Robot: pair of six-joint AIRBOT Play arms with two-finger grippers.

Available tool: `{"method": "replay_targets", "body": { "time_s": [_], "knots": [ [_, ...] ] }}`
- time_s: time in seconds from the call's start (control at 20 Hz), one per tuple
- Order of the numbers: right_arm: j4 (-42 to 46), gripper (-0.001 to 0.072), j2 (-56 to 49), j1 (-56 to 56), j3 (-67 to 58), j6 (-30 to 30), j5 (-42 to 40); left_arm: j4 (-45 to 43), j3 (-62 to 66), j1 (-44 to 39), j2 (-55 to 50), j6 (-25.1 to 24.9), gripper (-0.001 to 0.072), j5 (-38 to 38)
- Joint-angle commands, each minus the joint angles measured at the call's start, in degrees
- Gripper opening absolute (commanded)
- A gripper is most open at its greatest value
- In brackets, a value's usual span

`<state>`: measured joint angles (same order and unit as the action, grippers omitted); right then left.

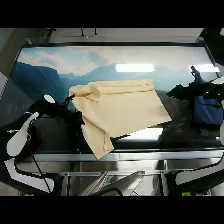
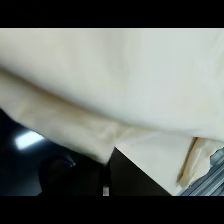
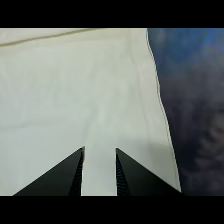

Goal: Fold the shirts.

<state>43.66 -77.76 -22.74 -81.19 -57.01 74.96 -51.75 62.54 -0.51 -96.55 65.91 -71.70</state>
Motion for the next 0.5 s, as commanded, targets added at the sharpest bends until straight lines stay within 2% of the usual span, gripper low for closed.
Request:
{"method": "replay_targets", "body": {
  "time_s": [0.0, 0.15, 0.25, 0.45],
  "knots": [
    [4.04, 0.0244, 0.00, -0.11, 0.04, -0.17, 0.13, -0.17, 2.93, -0.26, -0.11, -0.35, 0.0013, -4.26],
    [10.67, 0.0260, -0.13, -1.95, 1.31, -4.33, 0.79, -3.17, 5.55, -0.13, -0.11, 0.17, 0.0012, -7.87],
    [10.75, 0.0380, -0.90, -4.24, 3.37, -5.20, 2.25, -3.37, 6.99, 0.61, -0.09, 0.22, 0.0013, -9.81],
    [10.73, 0.0377, -5.31, -6.49, 5.77, -3.82, 4.44, -3.69, 8.70, 2.34, -0.07, 1.49, 0.0012, -11.43]
  ]
}}
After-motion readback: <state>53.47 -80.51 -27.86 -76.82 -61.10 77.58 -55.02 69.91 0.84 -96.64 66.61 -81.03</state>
